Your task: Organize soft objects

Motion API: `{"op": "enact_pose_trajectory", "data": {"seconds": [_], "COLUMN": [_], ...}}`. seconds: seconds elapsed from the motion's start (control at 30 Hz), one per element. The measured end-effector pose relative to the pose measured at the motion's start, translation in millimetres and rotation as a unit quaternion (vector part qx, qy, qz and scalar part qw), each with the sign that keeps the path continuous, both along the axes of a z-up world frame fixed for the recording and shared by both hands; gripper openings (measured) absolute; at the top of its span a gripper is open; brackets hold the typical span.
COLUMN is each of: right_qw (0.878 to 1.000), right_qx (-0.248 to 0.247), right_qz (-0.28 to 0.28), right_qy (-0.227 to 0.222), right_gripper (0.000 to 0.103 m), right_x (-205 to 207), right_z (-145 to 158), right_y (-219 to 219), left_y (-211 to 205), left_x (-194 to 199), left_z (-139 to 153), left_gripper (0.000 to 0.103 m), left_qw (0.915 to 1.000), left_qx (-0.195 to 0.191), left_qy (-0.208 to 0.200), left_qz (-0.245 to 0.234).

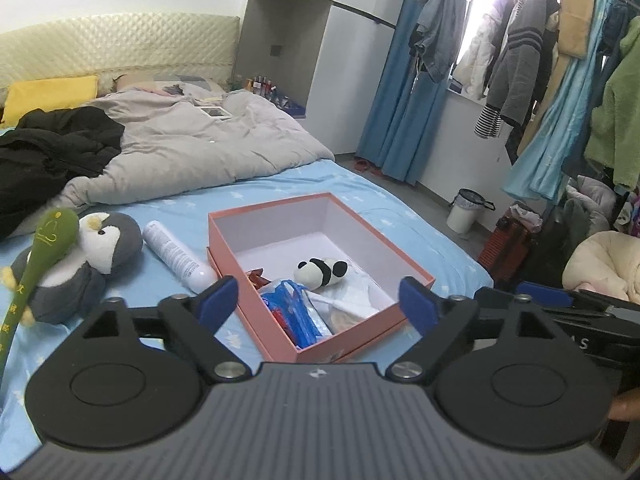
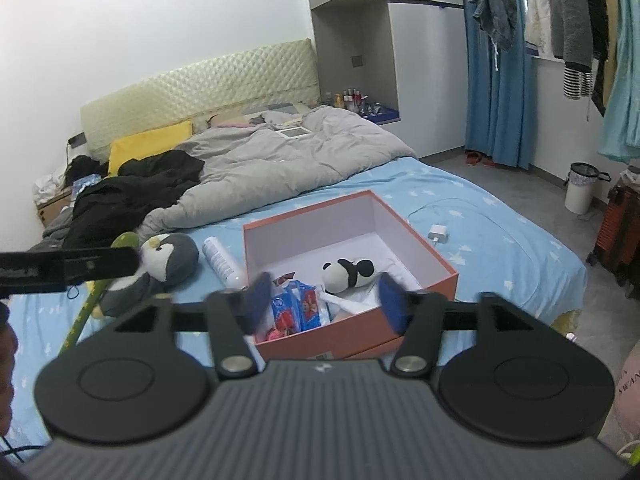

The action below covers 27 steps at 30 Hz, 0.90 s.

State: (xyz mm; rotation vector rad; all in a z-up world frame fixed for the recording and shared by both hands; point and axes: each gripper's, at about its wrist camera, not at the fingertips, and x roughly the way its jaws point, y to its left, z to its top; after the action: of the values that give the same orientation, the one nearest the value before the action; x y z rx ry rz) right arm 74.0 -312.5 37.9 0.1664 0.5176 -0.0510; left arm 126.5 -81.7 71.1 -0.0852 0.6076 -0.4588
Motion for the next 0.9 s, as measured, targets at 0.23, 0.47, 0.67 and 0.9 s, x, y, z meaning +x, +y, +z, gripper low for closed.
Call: {"op": "enact_pose_trajectory", "data": {"seconds": [0.23, 0.47, 0.67, 0.9], "right_qw": [1.0, 1.0, 0.999, 0.999], "right_qx": [-0.003, -0.011, -0.01, -0.001], "right_qz": [-0.007, -0.005, 0.003, 0.003], "right_qy": [0.013, 0.028, 0.039, 0.039], "right_gripper": [0.09, 0.09, 0.09, 0.09], "right_x": [1.4, 1.1, -0.7, -1.6], "right_z": [-11.2, -24.4, -37.2, -41.3], "right_y": [-1.1, 2.3, 0.6, -2.4], "left_y": [1.9, 3.8, 0.5, -1.6], "left_x": [0.1, -0.5, -3.9, -1.8], "left_z": [-5.3, -16.3, -28.6, -37.7], "left_gripper": [0.1, 0.101, 0.102, 0.102], "left_qw": [0.9998, 0.9992, 0.9988, 0.9981], "left_qx": [0.012, 0.003, 0.013, 0.015], "left_qy": [0.009, 0.013, 0.021, 0.033], "left_qz": [0.016, 0.037, 0.044, 0.05]}}
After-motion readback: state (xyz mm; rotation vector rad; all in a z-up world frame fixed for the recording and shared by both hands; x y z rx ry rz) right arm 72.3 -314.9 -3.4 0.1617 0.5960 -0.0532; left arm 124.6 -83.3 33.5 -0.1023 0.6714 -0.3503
